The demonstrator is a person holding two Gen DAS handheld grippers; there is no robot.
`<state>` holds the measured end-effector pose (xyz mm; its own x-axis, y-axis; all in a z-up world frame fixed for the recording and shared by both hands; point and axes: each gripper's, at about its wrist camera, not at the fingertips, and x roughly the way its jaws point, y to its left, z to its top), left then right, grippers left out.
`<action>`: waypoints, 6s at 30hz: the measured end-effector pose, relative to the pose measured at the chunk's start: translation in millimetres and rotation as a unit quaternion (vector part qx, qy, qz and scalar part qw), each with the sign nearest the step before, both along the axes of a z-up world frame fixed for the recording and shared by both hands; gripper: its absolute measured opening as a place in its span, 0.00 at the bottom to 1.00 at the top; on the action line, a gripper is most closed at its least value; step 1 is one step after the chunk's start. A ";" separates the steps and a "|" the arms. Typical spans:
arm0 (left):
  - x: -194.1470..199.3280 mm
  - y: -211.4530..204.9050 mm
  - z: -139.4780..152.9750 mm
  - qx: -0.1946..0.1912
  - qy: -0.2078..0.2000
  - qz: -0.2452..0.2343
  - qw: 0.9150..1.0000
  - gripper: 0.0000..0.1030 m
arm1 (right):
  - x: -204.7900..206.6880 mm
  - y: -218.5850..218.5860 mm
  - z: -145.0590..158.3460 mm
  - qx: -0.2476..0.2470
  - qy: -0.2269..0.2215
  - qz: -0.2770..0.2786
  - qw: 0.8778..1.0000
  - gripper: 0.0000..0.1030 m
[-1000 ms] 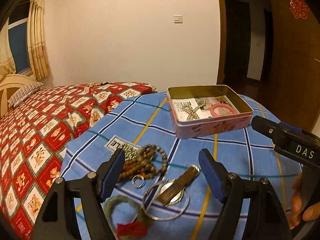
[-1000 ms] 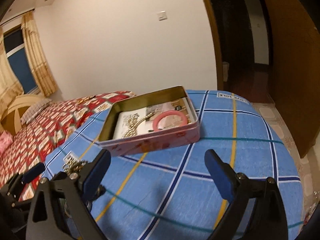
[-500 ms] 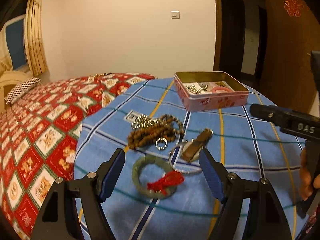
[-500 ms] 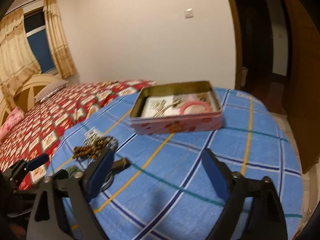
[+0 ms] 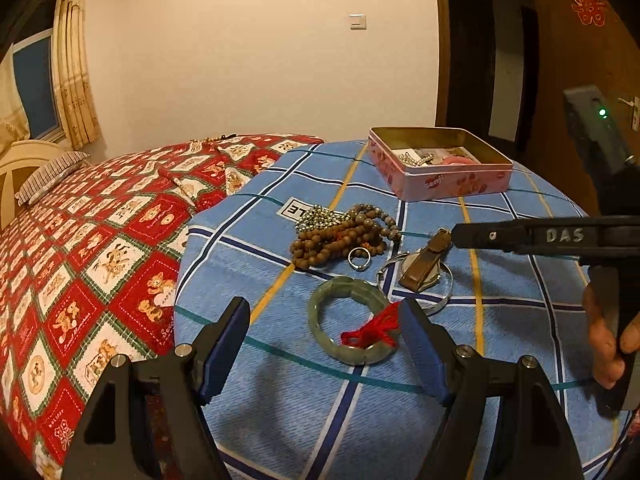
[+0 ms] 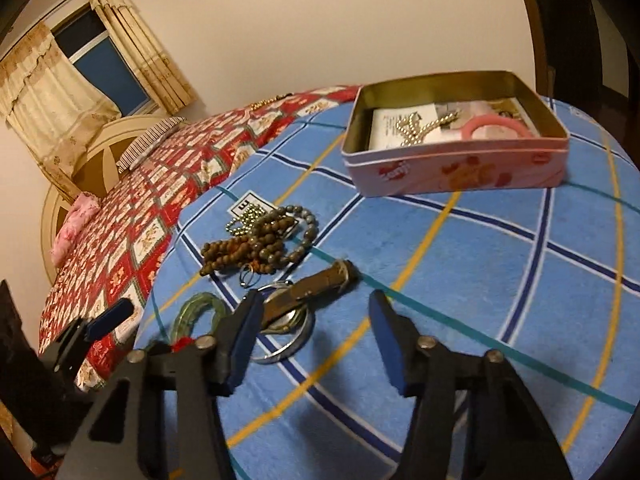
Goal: Organize jewelry
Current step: 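Grasp the brown leather keychain with the right gripper, then grasp the red tassel beside the jade bangle with the left gripper while the right holds the keychain, then carry the red tassel and keychain over the pink tin and open both grippers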
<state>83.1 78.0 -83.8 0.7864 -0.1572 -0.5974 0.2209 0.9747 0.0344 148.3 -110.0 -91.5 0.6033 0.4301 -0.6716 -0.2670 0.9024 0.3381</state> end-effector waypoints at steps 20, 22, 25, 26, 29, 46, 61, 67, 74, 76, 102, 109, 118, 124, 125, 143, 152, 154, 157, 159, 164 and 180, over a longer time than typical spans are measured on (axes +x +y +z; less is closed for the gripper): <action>7.8 14.2 3.8 -0.014 0.002 0.024 1.000 0.74 | 23.4 14.3 -2.0 -0.044 -0.003 -0.001 0.999 0.20; 9.4 13.5 4.0 -0.017 0.004 0.022 1.000 0.74 | 19.5 5.6 16.0 -0.037 -0.031 -0.006 0.999 0.03; 9.7 11.2 4.9 -0.017 0.002 0.021 1.000 0.74 | 17.0 -2.7 38.0 -0.060 -0.073 -0.007 0.996 0.05; 9.4 10.4 5.0 -0.017 0.002 0.020 1.000 0.74 | 18.9 -7.4 40.2 -0.056 -0.071 -0.007 0.996 0.05; 8.5 9.2 4.6 -0.016 0.002 0.016 1.000 0.74 | 23.6 -17.4 31.7 -0.016 -0.029 -0.009 0.999 0.10; 9.8 13.4 2.1 -0.015 0.006 0.024 1.000 0.74 | 38.6 28.0 -14.5 -0.042 0.060 0.039 0.997 0.26; 15.2 4.0 2.8 -0.027 0.009 0.009 1.000 0.74 | 32.7 -31.1 41.4 -0.011 -0.045 -0.011 0.999 0.19; 18.0 -6.8 -1.0 -0.019 0.018 -0.006 1.000 0.74 | 37.6 -49.6 38.5 0.051 -0.031 -0.033 0.998 0.19; 23.3 -12.0 -15.7 -0.018 0.046 -0.018 0.999 0.74 | 33.4 -49.7 33.4 -0.003 -0.042 -0.057 0.997 0.19; 26.1 -11.1 -18.0 -0.022 0.057 -0.017 0.998 0.71 | 32.2 -51.1 34.2 0.008 -0.042 -0.055 0.998 0.19; 23.1 -10.0 6.5 -0.088 0.046 -0.076 0.992 0.15 | 21.9 -64.8 49.1 0.051 -0.070 -0.072 0.994 0.19; 23.2 -7.9 25.2 -0.111 0.007 -0.096 0.989 0.15 | 20.1 -68.4 50.1 0.061 -0.072 -0.076 0.993 0.19; 27.2 -14.4 63.5 -0.102 -0.049 -0.119 0.986 0.15 | 18.6 -75.8 56.9 0.067 -0.082 -0.080 0.991 0.19; 19.5 -11.1 53.4 -0.078 0.004 -0.149 0.986 0.57 | 16.0 -78.2 58.9 0.066 -0.083 -0.072 0.992 0.19; 12.6 -15.4 45.6 -0.059 0.007 -0.154 0.986 0.63 | 15.9 -78.4 58.2 0.067 -0.083 -0.072 0.992 0.19; 16.5 -25.4 -11.6 -0.004 0.083 -0.116 0.990 0.04 | 15.8 -82.3 54.1 0.082 -0.070 -0.079 0.991 0.19; 24.8 -2.3 34.9 -0.117 0.022 -0.110 0.987 0.04 | 12.7 -84.4 58.8 0.087 -0.080 -0.084 0.989 0.19; 28.6 3.3 51.5 -0.151 -0.002 -0.115 0.982 0.04 | 12.4 -86.1 61.1 0.089 -0.086 -0.084 0.989 0.19; 35.0 3.8 74.3 -0.174 -0.038 -0.124 0.976 0.04 | 13.5 -91.3 66.7 0.094 -0.096 -0.085 0.987 0.19; 41.4 -3.7 87.0 -0.172 -0.060 -0.139 0.973 0.04 | 15.9 -96.4 70.4 0.098 -0.102 -0.088 0.986 0.19; 77.2 -45.7 103.2 -0.152 -0.084 -0.168 0.970 0.04 | 31.9 -108.1 76.0 0.107 -0.115 -0.093 0.983 0.19; 202.1 -143.2 42.2 -0.109 0.000 -0.136 0.985 0.04 | 142.9 -100.5 24.9 0.091 -0.052 -0.090 0.990 0.19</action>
<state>285.2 -65.1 -41.5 0.6969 -0.4873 -0.5262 0.4753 0.8632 -0.1700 291.2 -210.5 -66.7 0.7434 0.4176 -0.5225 -0.1497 0.8652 0.4786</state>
